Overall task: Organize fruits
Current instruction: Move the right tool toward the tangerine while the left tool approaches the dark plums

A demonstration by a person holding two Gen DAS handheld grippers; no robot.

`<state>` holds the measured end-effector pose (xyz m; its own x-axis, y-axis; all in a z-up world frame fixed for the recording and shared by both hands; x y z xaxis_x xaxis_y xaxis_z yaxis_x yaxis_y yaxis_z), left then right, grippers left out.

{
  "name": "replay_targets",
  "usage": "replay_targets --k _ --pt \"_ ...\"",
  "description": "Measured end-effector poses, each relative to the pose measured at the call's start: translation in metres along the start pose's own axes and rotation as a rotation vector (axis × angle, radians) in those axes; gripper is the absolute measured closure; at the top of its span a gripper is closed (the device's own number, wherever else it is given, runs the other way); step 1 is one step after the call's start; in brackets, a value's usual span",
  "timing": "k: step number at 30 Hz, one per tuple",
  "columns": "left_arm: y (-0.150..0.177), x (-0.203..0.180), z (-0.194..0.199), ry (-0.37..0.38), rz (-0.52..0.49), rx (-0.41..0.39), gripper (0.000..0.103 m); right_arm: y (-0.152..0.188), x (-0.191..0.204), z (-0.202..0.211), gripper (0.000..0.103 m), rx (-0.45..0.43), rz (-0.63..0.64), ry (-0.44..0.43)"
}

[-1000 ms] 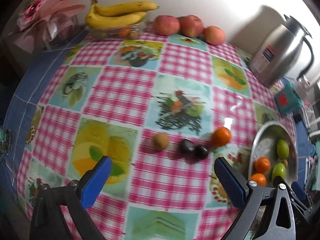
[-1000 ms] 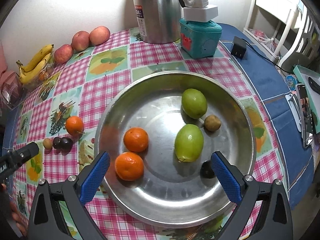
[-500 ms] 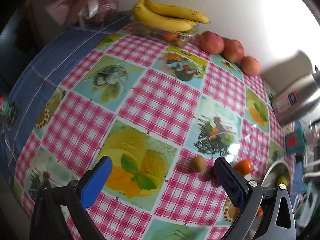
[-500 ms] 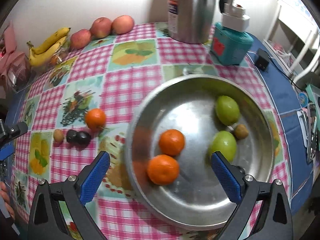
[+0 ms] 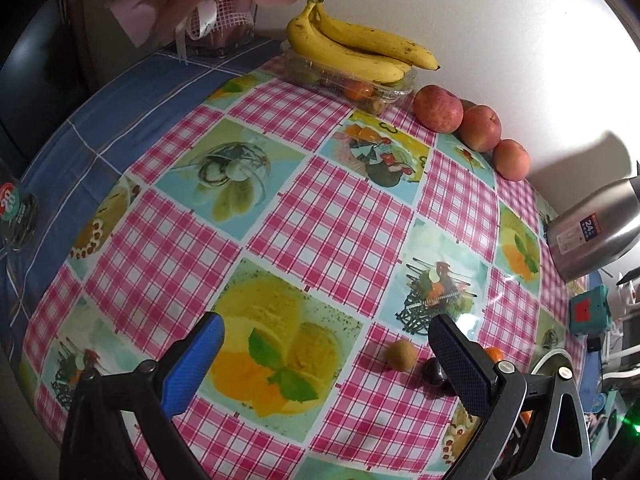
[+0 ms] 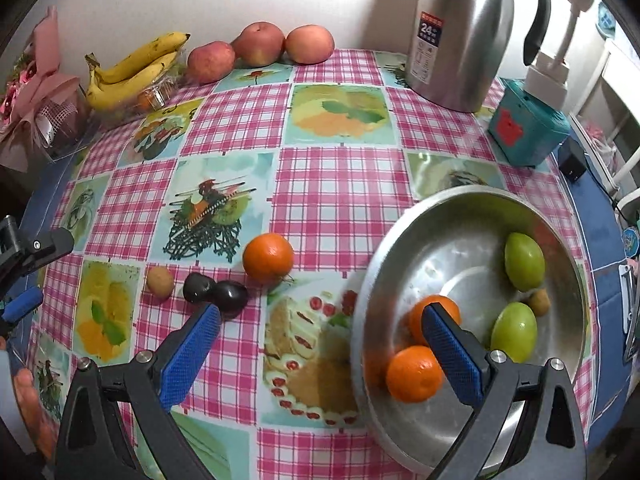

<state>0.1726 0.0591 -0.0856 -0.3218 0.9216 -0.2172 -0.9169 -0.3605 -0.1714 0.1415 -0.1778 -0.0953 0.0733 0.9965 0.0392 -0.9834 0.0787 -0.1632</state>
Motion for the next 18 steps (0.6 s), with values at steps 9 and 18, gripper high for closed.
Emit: replay_targets --k 9,18 --pt "-0.003 -0.004 -0.011 0.04 0.025 0.032 0.0 -0.013 0.01 0.005 0.002 -0.065 0.013 -0.069" --pt "-0.004 -0.014 -0.022 0.095 0.014 0.074 0.0 -0.025 0.017 -0.004 0.002 -0.051 0.049 -0.102"
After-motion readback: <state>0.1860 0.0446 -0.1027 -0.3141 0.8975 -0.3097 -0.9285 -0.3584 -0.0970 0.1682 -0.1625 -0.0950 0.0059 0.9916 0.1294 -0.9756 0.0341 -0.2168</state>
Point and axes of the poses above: each gripper's, at about its wrist camera, not at the fingertips, and z roughly against the way its jaws point, x to its left, y to its underside, the point moved 4 cm from there along -z, roughly the way its jaws point, and after that the axes turned 13 degrees about x, right-handed, at the moved point
